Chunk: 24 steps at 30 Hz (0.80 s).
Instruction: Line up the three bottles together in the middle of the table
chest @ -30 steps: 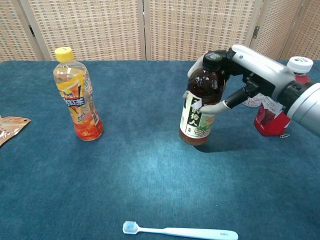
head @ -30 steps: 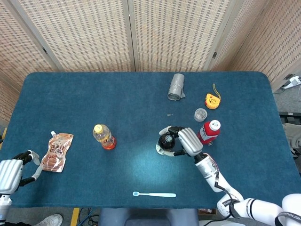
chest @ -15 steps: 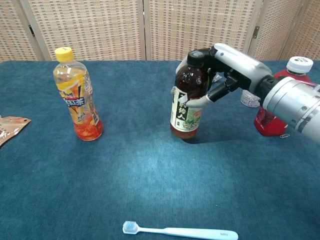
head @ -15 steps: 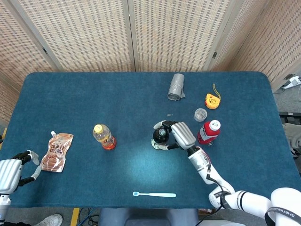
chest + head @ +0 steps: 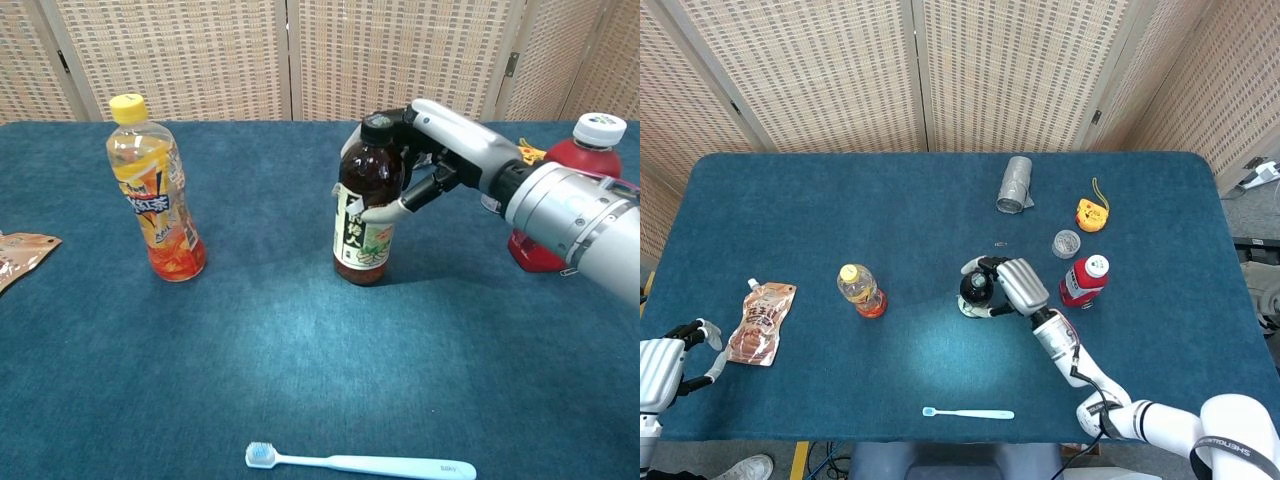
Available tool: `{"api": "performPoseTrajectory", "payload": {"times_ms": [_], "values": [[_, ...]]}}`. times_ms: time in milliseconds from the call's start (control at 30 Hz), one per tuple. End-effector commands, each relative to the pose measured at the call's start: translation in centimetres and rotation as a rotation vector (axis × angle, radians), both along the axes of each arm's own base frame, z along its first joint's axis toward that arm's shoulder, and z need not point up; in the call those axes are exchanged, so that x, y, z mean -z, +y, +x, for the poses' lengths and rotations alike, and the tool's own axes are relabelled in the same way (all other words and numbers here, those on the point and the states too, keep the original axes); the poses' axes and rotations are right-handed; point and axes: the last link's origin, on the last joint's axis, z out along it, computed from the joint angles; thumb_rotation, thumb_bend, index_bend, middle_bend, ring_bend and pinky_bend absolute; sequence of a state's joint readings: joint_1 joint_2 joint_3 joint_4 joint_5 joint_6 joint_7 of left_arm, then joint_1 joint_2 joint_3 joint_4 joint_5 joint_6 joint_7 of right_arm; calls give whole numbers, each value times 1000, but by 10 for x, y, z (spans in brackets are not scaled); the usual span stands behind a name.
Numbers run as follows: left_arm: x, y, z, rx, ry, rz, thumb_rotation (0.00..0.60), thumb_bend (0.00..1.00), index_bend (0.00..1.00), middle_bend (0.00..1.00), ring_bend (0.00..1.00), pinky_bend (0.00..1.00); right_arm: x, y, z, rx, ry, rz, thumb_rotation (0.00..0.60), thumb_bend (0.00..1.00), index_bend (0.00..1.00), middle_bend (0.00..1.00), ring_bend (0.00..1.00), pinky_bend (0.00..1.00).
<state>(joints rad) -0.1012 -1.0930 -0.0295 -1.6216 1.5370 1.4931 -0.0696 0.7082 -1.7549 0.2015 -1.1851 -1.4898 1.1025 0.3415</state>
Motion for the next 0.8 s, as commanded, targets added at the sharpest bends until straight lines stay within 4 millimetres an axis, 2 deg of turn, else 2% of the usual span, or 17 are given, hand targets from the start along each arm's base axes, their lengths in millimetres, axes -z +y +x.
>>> {"api": "performPoseTrajectory", "payload": {"times_ms": [33, 133, 400, 533, 800], "values": [[0, 0, 0, 0, 1, -1, 600, 323, 572, 432, 450, 658, 2, 0, -1, -2, 0, 9, 600, 119, 415, 399, 386, 527], [1, 0, 0, 0, 3, -5, 600, 323, 571, 432, 450, 658, 2, 1, -2, -3, 5, 15, 600, 118, 393, 344, 337, 514], [2, 0, 0, 1, 8, -8, 600, 323, 571, 432, 450, 658, -8, 6, -6, -13, -5, 8, 600, 54, 154, 125, 169, 355], [4, 0, 0, -2, 11, -14, 600, 323, 572, 432, 450, 658, -19, 10, -5, -25, -19, -15, 600, 34, 112, 92, 142, 330], [6, 0, 0, 1, 19, -20, 600, 323, 572, 432, 450, 658, -47, 29, -10, -50, 21, -57, 600, 28, 110, 90, 141, 320]]}}
